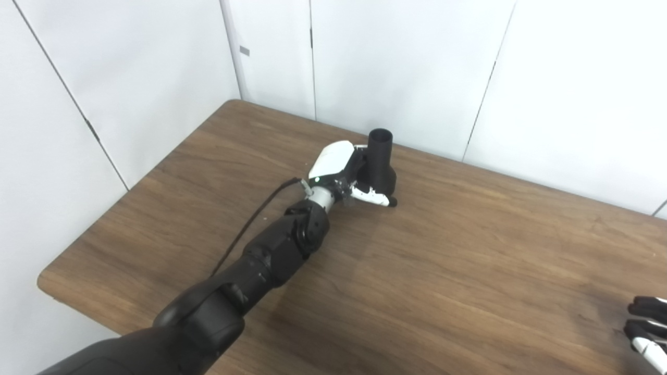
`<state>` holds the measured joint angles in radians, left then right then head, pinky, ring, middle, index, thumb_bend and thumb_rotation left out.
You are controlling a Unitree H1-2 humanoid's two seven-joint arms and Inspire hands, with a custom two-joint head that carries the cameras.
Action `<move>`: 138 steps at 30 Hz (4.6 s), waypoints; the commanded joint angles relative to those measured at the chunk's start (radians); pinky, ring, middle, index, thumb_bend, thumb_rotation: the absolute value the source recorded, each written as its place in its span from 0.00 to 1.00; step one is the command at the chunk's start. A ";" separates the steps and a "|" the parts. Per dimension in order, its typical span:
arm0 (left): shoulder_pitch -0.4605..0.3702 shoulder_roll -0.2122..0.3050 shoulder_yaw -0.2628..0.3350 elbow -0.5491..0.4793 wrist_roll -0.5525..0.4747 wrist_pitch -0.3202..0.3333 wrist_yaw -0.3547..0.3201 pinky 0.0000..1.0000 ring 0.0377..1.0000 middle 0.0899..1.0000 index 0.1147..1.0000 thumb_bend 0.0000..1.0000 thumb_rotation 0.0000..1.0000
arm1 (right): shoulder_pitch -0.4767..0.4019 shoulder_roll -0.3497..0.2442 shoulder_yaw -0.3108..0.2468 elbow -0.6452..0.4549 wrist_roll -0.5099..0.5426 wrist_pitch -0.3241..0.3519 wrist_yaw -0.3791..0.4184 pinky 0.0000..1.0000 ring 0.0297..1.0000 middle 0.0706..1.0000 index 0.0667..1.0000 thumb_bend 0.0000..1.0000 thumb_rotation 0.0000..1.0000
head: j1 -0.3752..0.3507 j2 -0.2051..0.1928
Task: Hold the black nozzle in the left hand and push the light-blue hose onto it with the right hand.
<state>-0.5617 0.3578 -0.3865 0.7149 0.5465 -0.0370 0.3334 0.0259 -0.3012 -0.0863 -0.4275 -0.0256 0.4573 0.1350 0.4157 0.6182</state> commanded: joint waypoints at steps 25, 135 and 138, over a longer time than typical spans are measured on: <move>0.181 -0.021 -0.111 0.107 0.071 -0.223 0.091 0.83 0.52 0.44 0.41 0.53 0.00 | -0.031 0.079 0.011 -0.123 -0.051 0.012 -0.009 0.67 0.73 0.73 0.72 0.13 0.00 | -0.255 -0.002; 0.255 -0.008 -0.513 -0.137 0.116 -0.433 0.269 0.74 0.45 0.43 0.42 0.52 0.00 | -0.427 -0.037 -0.221 0.589 -0.261 -0.089 -0.318 0.74 0.84 0.88 0.91 0.89 0.31 | -0.837 -0.023; 0.256 -0.006 -0.514 -0.141 0.119 -0.433 0.267 0.74 0.45 0.43 0.42 0.52 0.00 | -0.439 -0.036 -0.216 0.632 -0.248 -0.142 -0.340 0.76 0.85 0.88 0.90 0.88 0.25 | -0.839 -0.021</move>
<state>-0.5357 0.4661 -0.7987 0.5246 0.7013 -0.4340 0.5486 -0.3450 -0.3041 -0.3171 0.1933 -0.2905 0.4006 -0.1902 -0.4218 0.5967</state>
